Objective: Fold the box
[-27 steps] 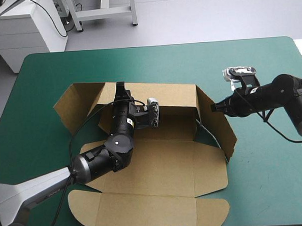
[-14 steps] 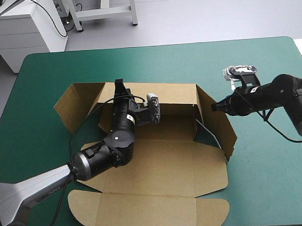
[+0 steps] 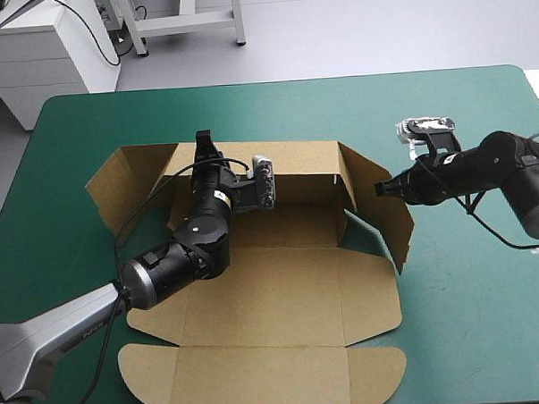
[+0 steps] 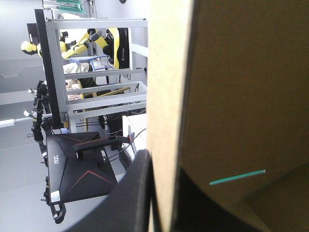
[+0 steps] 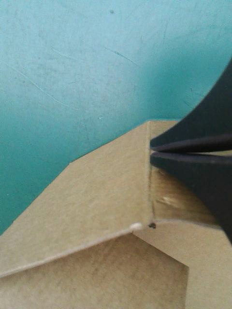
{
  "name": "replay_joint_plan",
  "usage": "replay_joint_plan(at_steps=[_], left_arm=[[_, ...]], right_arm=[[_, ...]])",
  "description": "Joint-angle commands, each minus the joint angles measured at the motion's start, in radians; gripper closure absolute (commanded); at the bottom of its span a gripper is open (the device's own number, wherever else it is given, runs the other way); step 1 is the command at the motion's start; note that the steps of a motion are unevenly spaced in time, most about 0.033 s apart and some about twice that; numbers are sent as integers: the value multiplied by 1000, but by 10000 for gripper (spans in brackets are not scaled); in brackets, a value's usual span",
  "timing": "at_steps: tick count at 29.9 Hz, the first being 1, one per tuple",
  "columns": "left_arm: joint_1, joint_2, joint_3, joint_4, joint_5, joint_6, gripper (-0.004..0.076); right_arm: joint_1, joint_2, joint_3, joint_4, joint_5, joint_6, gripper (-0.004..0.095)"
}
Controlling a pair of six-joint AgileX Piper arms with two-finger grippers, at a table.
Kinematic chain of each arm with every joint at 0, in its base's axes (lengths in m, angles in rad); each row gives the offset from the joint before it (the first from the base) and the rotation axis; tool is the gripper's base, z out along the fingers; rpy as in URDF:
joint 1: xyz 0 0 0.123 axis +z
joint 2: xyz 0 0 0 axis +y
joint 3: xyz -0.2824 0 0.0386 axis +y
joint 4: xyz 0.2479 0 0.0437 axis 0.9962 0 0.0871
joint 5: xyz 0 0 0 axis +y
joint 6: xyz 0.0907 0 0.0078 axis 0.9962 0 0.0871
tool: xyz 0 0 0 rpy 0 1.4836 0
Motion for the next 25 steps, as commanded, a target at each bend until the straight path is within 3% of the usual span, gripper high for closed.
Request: replay_joint_plan(at_steps=[1,7,16,25], left_arm=[[3,-29,-29,22,8,-5,706],[11,-29,-29,32,-4,-5,706],[52,-29,-29,23,-26,-5,707],[52,-29,-29,3,-35,-5,707]], right_arm=[[0,-4,-28,38,-88,-15,928],[0,30,-28,106,-178,-41,928],[0,27,-28,308,-17,-115,928],[0,17,8,317,45,-155,926]])
